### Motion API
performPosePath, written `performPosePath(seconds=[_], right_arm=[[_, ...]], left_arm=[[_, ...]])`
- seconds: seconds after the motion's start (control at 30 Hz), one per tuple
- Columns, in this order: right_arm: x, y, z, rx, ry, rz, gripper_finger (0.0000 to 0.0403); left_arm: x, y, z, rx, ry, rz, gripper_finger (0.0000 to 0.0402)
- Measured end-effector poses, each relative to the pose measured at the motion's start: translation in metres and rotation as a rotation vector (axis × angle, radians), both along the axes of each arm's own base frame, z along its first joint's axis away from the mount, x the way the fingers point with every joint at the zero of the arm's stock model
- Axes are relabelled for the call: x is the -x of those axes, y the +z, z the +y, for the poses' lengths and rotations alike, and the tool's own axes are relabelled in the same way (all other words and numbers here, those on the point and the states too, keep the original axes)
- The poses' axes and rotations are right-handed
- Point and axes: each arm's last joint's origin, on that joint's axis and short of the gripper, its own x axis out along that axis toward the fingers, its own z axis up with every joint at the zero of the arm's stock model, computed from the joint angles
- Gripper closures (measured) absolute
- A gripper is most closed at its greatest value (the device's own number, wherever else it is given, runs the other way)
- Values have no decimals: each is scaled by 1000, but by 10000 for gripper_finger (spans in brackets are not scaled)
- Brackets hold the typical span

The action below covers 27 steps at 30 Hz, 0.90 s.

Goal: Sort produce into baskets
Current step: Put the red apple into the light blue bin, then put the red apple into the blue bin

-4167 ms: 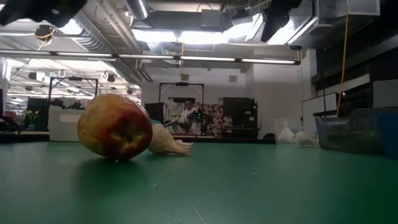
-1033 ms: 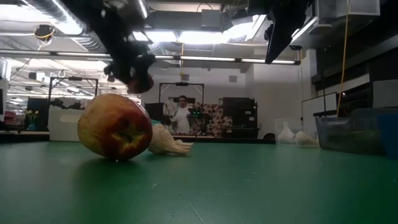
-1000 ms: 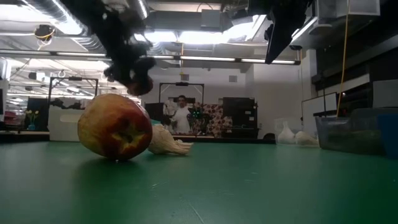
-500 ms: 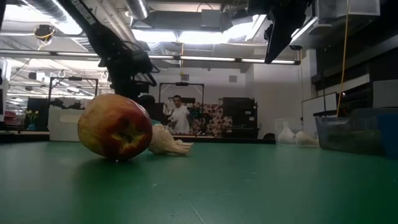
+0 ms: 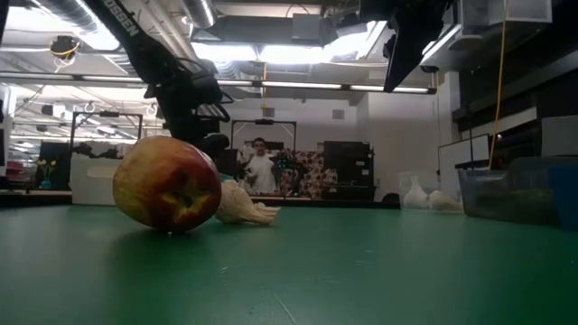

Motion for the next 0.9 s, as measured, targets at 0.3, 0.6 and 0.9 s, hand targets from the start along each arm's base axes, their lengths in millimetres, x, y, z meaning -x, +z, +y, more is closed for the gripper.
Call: performPosePath(seconds=[0.3,0.6,0.9], right_arm=[[0,0,0,0,0,0,175],[0,0,0,0,0,0,175],[0,0,0,0,0,0,175]], left_arm=[[-1,5,-10,5,-77,54,55],[-19,85,-95,-25,-494,86,54],[-20,123,-233,3,-1057,-72,54]])
